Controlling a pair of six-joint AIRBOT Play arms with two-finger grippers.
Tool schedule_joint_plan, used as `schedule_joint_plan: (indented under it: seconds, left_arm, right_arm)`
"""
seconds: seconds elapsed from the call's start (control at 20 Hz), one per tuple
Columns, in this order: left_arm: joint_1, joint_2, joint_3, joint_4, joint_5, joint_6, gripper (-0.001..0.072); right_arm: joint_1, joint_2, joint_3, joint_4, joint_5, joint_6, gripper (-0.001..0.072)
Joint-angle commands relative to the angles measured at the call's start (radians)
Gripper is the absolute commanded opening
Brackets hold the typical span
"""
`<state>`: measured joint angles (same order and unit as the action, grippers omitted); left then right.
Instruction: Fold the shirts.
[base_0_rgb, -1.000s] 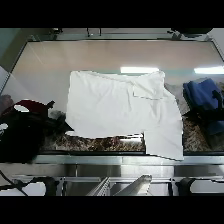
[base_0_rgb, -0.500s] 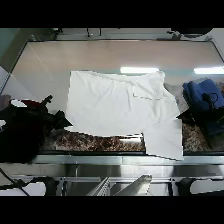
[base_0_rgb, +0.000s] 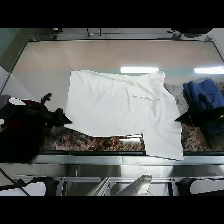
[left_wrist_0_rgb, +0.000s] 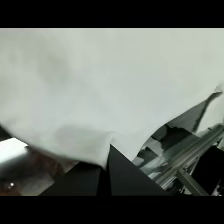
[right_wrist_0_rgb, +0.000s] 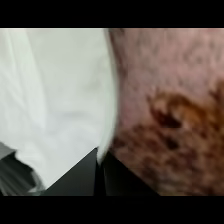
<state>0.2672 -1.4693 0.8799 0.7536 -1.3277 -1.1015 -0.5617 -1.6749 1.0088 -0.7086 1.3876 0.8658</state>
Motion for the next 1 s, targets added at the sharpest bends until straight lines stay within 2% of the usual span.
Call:
schedule_joint_plan:
  seconds: [0.0,0.1,0.25,0.45,0.55,0.65,0.7,0.8,0.85,0.95]
  left_arm:
    - [0.000,0.061,0.113,-0.231,-0.141,0.143,0.0018]
    - [0.012,0.153,0.224,-0.440,-0.262,0.240,0.0018]
    - [0.090,0.293,0.422,-0.825,-0.403,0.253,0.0019]
    - [0.323,0.450,0.656,-1.226,-0.402,0.297,0.0022]
    - [0.481,0.496,0.725,-1.306,-0.401,0.265,0.0023]
    - [0.649,0.520,0.752,-1.348,-0.401,0.188,0.0024]
    - [0.703,0.522,0.745,-1.352,-0.402,0.158,0.0024]
    - [0.725,0.515,0.685,-1.346,-0.405,0.125,0.0024]
    - [0.696,0.502,0.641,-1.326,-0.414,0.122,0.0024]
    - [0.581,0.467,0.558,-1.176,-0.424,0.121,0.0024]
  right_arm:
    - [-0.003,0.121,0.027,0.339,0.159,-0.084,0.0023]
    - [-0.004,0.299,0.051,0.489,0.157,-0.111,0.0023]
    - [-0.032,0.621,0.129,0.658,0.056,-0.147,0.0023]
    - [-0.123,1.065,0.211,0.686,-0.356,-0.164,0.0023]
    - [-0.164,1.242,0.211,0.635,-0.582,-0.164,0.0023]
    - [-0.187,1.345,0.211,0.559,-0.705,-0.163,0.0023]
    - [-0.192,1.367,0.211,0.533,-0.718,-0.164,0.0023]
    - [-0.191,1.339,0.211,0.535,-0.638,-0.159,0.0023]
    - [-0.191,1.293,0.211,0.564,-0.552,-0.155,0.0023]
    - [-0.188,1.146,0.209,0.664,-0.322,-0.156,0.0023]
